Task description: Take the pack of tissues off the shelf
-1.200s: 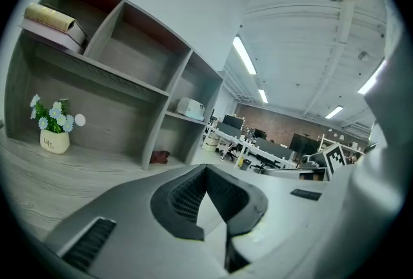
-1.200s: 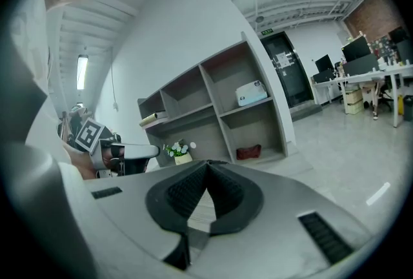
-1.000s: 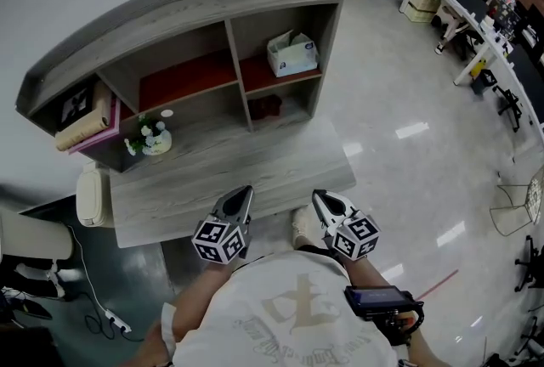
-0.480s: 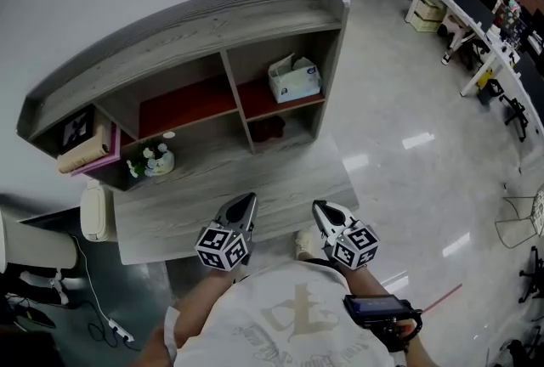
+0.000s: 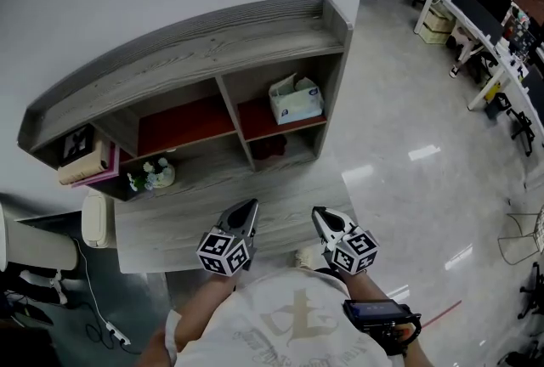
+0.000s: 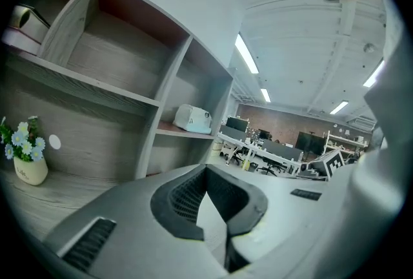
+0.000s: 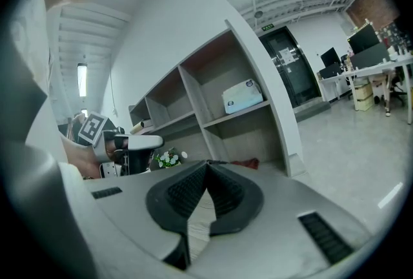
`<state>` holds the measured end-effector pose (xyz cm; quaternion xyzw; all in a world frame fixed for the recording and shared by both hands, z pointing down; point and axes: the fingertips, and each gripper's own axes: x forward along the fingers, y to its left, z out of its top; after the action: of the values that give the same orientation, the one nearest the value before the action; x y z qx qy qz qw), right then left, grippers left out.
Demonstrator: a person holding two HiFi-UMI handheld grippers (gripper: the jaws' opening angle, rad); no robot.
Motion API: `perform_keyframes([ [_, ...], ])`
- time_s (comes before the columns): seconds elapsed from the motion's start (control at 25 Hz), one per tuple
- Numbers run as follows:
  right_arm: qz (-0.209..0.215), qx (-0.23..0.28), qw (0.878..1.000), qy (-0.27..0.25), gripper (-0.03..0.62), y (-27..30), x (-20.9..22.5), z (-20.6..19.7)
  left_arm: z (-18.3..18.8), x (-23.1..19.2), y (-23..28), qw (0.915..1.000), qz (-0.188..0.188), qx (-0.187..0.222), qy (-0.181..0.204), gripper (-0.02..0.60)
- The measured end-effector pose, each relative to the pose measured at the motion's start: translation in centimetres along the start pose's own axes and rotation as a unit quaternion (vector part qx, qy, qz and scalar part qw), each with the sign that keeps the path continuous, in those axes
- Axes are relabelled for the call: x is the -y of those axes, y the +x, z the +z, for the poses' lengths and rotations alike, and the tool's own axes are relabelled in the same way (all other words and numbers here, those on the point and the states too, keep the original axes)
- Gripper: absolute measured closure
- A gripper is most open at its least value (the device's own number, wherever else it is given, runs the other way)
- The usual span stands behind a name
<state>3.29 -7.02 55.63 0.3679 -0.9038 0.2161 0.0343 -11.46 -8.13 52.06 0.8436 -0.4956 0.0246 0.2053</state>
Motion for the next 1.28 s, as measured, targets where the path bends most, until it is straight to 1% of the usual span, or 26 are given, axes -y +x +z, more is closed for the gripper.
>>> perform_keyframes([
  [0.48,0.018,-0.003,1.000,-0.006,0.589,2.1,3.6,2.3,1.6,0.0,4.1,0.9999,0.014,0.001,0.002,0.568],
  [0.92,0.053,-0.007,0.998,-0.019,0.589,3.4,5.7,3.9,2.6,0.2,7.2,0.9995,0.029,0.004,0.008,0.568],
  [1.0,0.059,-0.008,0.998,-0.021,0.589,3.7,6.1,4.2,2.9,0.2,7.7,0.9994,0.033,0.007,0.000,0.568],
  [1.12,0.068,-0.007,0.997,-0.024,0.589,4.3,6.8,4.5,3.7,0.2,8.4,0.9987,0.035,0.021,-0.029,0.568],
  [1.28,0.083,-0.009,0.996,-0.027,0.589,5.4,7.3,4.9,5.0,0.4,9.4,0.9984,0.039,0.036,-0.022,0.568],
])
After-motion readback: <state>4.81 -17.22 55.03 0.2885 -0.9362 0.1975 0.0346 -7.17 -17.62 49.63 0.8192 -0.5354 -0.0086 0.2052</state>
